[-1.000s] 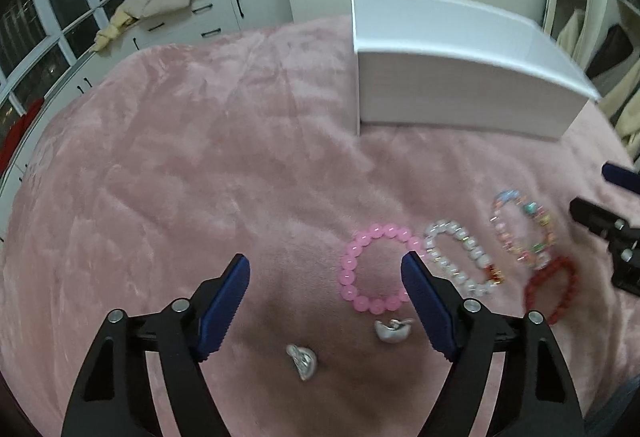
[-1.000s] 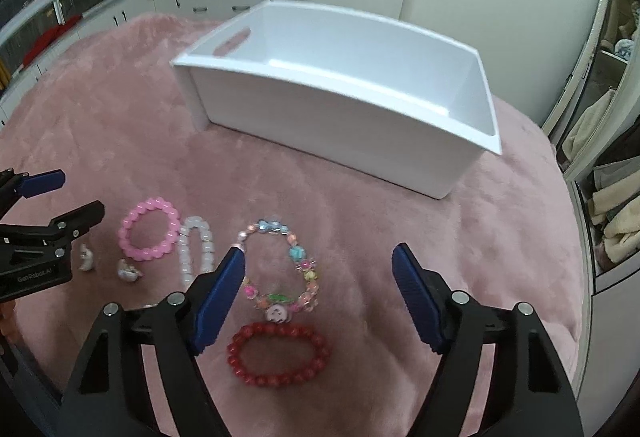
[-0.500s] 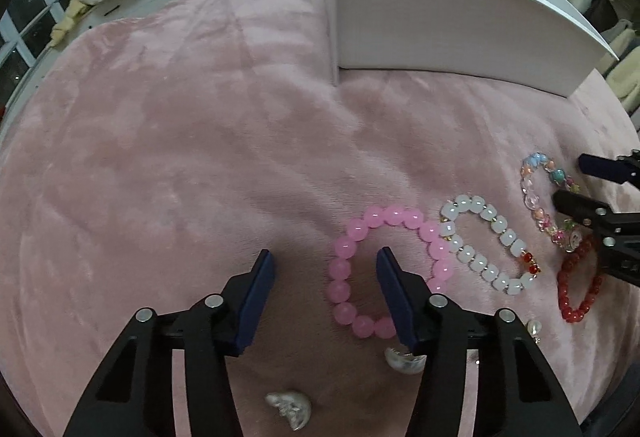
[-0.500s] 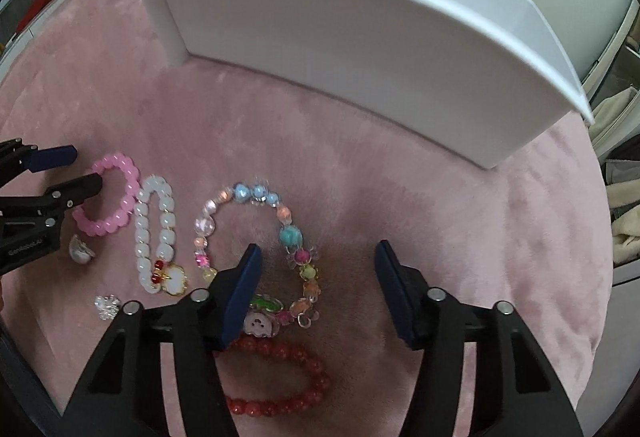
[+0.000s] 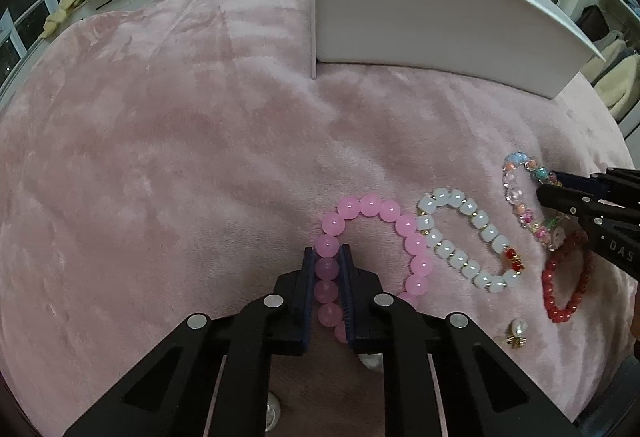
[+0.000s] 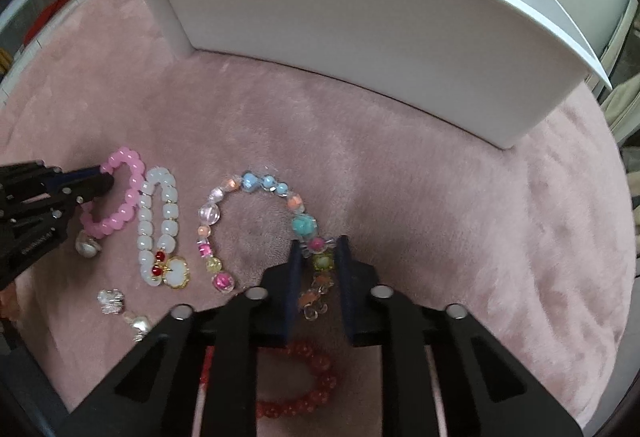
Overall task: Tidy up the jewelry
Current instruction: 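Carry both bracelets into the white box and open both tools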
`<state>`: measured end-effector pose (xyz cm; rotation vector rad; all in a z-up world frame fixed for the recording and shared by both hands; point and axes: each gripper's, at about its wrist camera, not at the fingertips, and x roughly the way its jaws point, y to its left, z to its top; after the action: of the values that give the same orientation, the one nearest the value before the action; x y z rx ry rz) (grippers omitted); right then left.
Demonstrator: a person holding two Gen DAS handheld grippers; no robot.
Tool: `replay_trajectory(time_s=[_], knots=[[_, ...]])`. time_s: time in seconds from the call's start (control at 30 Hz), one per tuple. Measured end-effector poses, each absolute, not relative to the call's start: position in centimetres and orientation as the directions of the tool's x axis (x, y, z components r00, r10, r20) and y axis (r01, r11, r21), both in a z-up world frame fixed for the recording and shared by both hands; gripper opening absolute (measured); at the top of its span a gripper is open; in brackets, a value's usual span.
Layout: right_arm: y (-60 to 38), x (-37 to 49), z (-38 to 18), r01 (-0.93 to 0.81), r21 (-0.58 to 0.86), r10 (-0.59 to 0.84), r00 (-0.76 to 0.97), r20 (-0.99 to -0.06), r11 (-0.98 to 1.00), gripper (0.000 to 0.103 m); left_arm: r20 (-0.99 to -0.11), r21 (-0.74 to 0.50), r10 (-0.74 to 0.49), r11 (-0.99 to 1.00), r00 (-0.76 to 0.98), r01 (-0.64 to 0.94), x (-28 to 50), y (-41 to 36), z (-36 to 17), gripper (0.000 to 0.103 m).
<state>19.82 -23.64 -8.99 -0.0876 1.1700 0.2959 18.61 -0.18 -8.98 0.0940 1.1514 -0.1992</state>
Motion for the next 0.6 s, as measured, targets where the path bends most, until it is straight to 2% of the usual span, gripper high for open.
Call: replay_trajectory(time_s=[0.2,0.37,0.6], knots=[[-26.2,20.0,-7.2,-0.252,0.242,0.32,0.342,-0.883,0.937,0.016,-0.892,-0.058,-0.144,0.977,0.429,0.206,17.9,-0.6,-6.4,0.017],[-26.8,19.4,-3.9,-0.277,0.303,0.393,0.375,-0.839,0.912,0.016,-0.857,-0.096,-0.196,0.969,0.477,0.226,18.2,-1.2,-2.9,0.017],[-26.7,19.0,1.6,-0.31,0.331,0.445,0.463,-0.766,0.891,0.016,-0.798,-0.074,-0.203,0.967,0.567,0.243,18.9,-2.5,2.1,0.017]])
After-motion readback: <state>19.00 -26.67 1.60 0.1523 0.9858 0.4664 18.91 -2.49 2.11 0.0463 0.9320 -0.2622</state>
